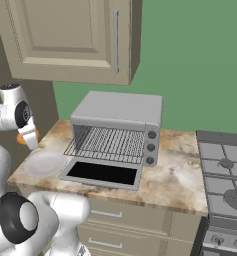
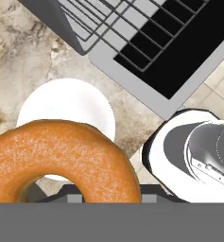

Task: Pick up the bagel from the plate, place it on the toaster oven rack, close the door, and set the timer.

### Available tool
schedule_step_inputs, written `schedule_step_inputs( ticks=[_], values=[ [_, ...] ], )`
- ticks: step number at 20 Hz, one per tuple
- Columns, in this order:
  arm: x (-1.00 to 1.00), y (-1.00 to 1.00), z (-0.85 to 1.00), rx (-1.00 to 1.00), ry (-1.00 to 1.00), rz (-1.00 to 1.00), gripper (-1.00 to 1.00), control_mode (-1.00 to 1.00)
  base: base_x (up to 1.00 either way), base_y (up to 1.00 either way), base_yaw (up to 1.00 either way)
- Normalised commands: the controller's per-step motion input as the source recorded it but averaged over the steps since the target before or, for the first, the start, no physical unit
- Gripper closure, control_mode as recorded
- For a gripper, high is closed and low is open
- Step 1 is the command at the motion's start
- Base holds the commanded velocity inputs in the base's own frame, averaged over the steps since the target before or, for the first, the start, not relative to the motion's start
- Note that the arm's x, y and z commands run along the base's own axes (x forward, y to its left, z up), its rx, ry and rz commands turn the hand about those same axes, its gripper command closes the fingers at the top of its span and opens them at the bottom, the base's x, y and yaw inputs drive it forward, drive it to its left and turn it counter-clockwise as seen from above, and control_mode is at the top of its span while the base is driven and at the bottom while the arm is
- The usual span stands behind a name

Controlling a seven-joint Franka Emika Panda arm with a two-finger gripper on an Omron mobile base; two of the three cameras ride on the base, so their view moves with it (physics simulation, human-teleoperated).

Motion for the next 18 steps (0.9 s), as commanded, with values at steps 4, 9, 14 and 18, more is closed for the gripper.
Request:
schedule_step_inputs(
  ticks=[4,9,14,18],
  values=[
    [-0.15,-0.64,0.3,0.0,0.06,0.0,1.0,-1.0,0.0,0.0,0.0],
    [0.0,-0.77,0.01,-0.01,0.02,0.0,1.0,-1.0,0.0,0.0,0.0],
    [0.07,-0.79,0.0,-0.01,0.0,0.04,1.0,-1.0,0.0,0.0,0.0],
    [0.32,-0.66,0.0,0.0,0.0,0.08,1.0,-1.0,0.0,0.0,0.0]
  ],
)
